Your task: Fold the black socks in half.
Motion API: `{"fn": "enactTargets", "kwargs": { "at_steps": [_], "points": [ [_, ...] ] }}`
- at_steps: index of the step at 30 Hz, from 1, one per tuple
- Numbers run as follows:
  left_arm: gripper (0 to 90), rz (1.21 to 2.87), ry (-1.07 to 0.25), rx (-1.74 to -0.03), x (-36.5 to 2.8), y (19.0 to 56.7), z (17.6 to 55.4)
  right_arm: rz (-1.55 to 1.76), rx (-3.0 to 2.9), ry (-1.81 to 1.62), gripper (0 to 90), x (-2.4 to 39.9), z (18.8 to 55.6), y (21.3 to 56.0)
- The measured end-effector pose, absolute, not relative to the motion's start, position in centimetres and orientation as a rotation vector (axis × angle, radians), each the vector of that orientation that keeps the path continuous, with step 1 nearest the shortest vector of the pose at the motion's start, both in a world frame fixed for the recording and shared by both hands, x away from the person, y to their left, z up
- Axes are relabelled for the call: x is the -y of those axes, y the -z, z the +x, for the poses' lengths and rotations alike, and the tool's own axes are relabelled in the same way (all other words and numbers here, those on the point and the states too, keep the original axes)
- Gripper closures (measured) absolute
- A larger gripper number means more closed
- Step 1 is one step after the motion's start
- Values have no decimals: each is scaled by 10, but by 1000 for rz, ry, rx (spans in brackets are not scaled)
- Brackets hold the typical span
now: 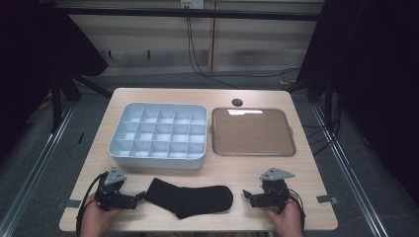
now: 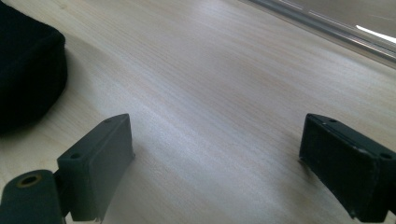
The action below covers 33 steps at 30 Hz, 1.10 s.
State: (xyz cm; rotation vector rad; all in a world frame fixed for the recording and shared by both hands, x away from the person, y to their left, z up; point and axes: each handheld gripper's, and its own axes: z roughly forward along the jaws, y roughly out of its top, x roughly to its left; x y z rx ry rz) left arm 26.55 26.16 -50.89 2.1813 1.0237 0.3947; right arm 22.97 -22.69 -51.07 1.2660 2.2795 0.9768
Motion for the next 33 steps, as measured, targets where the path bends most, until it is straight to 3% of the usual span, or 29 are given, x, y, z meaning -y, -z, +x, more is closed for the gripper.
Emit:
{"fn": "enactTargets", "kwargs": {
  "at_steps": [9,12,13,17,24,31,33],
  "points": [
    [7,2210,-378,-1063,-258,504,266,1269,-2278,-978,93,227,230,511],
    [121,2231,-363,-1075,-259,498,264,1271,-2274,-977,106,227,229,510],
    [200,2225,-323,-1092,-259,495,264,1271,-2274,-976,126,228,229,510],
    [266,2220,-282,-1123,-261,491,263,1309,-2279,-980,174,230,229,507],
    [315,2172,-206,-1163,-259,464,258,1351,-2308,-1060,281,231,228,499],
    [367,2199,-134,-1144,-241,460,257,1337,-2321,-1095,357,224,225,491],
    [376,2210,-93,-1142,-235,461,259,1298,-2353,-1095,437,219,223,488]
  ]
}}
